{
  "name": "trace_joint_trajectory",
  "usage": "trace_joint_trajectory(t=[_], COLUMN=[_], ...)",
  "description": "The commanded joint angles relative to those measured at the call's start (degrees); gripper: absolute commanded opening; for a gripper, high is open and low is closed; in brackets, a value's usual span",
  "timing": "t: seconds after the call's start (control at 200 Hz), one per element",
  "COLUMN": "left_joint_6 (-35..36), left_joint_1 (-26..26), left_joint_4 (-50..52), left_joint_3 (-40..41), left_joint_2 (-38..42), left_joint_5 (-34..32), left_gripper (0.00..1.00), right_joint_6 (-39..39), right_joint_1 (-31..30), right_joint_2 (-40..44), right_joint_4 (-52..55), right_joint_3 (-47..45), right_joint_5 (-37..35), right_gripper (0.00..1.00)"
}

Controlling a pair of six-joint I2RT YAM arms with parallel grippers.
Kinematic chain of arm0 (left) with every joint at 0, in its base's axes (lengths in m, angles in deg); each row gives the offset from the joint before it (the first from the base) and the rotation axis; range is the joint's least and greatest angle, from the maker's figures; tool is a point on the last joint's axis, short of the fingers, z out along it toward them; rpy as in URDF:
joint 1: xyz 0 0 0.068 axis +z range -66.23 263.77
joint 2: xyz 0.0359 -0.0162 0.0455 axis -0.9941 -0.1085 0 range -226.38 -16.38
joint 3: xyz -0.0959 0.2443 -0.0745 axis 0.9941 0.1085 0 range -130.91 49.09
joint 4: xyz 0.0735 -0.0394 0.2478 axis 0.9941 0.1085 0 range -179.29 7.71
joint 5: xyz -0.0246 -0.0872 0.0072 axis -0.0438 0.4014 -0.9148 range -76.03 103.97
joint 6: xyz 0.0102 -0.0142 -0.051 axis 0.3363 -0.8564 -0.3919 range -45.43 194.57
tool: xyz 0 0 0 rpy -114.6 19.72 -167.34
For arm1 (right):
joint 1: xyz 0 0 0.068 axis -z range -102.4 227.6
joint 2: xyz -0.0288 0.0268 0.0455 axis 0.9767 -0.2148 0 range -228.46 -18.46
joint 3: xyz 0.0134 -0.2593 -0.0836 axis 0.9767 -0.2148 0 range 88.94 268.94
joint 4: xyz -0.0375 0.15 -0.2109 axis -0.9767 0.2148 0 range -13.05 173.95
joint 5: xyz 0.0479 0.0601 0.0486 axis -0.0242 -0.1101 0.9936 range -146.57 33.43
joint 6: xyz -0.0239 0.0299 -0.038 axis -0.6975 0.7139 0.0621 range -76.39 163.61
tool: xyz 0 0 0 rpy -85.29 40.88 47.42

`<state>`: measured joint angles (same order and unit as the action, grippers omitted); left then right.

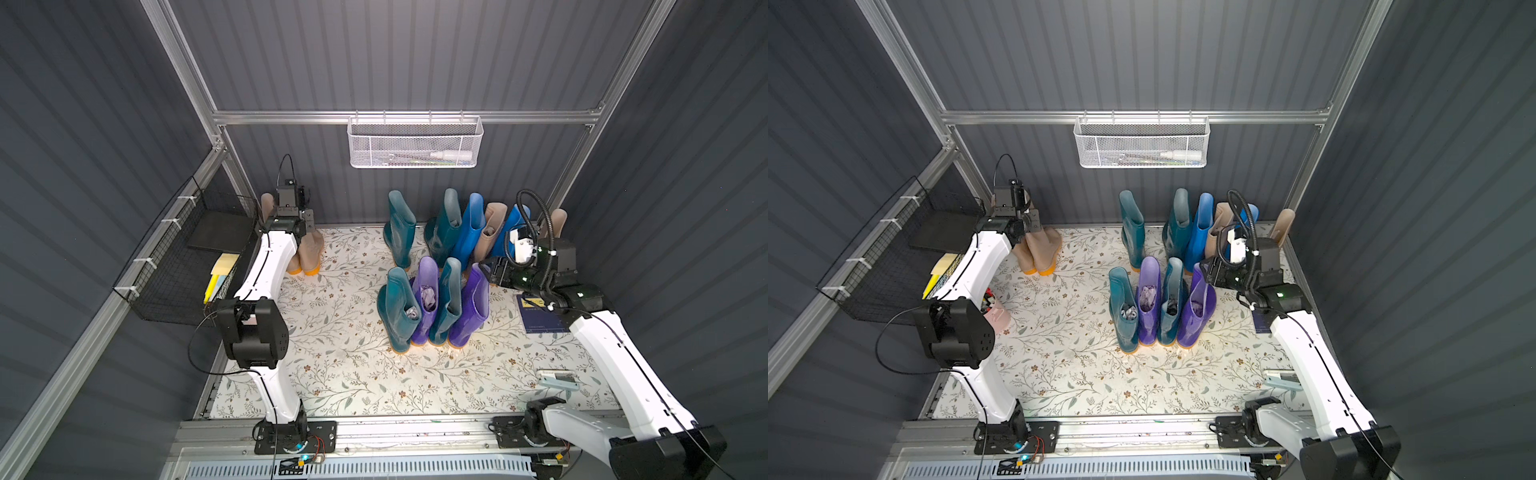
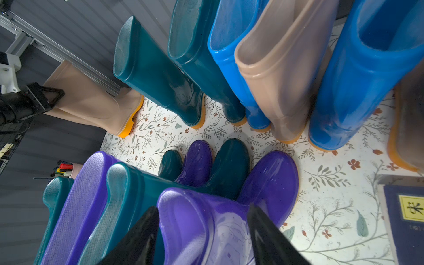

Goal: Match and arrange rain boots in pairs
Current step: Place the rain boot at the corner of the board.

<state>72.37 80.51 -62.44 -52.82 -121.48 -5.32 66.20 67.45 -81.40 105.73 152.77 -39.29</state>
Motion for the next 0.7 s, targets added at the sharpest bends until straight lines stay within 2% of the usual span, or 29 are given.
trace_joint_trajectory(t=[0.0, 0.36, 0.475, 0.585, 0.695], left_joint_6=[-0.84, -1.30, -1.69, -1.91, -2.24], left_joint_1=[0.37, 0.36, 0.36, 0.37, 0.37], left_joint_4=[-5.58, -4.68, -4.19, -3.75, -3.13], left_joint_3=[1.11, 0.66, 0.72, 0.62, 0.43], left_joint_2=[3.90, 2.36, 2.35, 2.29, 2.40], left_joint_5=[0.13, 2.77, 3.89, 4.26, 4.93], left_gripper=[0.00, 0.00, 0.20, 0.31, 0.35], right_joint_6=[0.44, 0.82, 0.85, 0.60, 0.33], right_joint_1=[-0.04, -0.05, -0.02, -0.05, -0.04], right_joint_2=[0.86, 0.89, 0.73, 0.45, 0.10], right_joint_4=[0.62, 1.00, 0.96, 0.94, 1.03], right_joint_3=[-0.29, -0.35, -0.20, 0.14, 0.49], right_joint_5=[2.65, 2.67, 2.67, 2.74, 2.67], right_gripper=[0.65, 0.65, 0.65, 0.65, 0.65])
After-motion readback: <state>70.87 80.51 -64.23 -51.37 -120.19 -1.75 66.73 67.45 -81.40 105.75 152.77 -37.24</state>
